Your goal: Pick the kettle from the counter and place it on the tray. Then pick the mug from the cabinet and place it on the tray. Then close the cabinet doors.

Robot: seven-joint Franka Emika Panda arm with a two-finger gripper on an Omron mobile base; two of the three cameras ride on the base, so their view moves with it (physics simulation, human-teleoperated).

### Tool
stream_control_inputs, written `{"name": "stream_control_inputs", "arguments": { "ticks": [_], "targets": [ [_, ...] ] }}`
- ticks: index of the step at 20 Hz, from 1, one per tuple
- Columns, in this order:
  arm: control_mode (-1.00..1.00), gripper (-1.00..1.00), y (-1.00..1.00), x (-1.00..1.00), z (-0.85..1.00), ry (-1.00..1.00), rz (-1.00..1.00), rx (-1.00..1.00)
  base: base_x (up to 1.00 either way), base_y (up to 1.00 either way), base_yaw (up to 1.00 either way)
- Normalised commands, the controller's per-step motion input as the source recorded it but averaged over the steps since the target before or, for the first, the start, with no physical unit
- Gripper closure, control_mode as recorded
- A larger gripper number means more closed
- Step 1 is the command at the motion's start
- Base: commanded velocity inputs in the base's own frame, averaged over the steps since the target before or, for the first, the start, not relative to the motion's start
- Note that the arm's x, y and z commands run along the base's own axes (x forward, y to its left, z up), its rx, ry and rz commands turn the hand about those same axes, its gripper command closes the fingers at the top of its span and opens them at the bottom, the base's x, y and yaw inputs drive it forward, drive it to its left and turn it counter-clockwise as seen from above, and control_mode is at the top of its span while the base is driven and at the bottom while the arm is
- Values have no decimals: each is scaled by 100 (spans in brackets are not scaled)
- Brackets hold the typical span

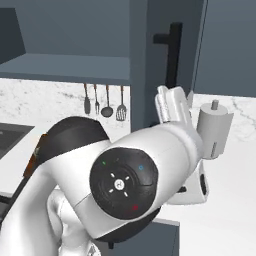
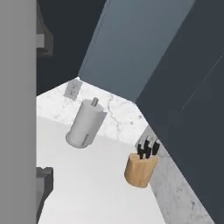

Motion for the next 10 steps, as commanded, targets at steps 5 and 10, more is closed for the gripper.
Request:
{"name": "stream_control_inputs", "arguments": {
  "ticks": [5, 10],
  "targets": [
    [-100, -100, 68, 39, -12, 3, 28, -9, 0, 0, 0],
    [-100, -100, 72, 46, -12, 0, 27, -11, 0, 0, 0]
  ]
}}
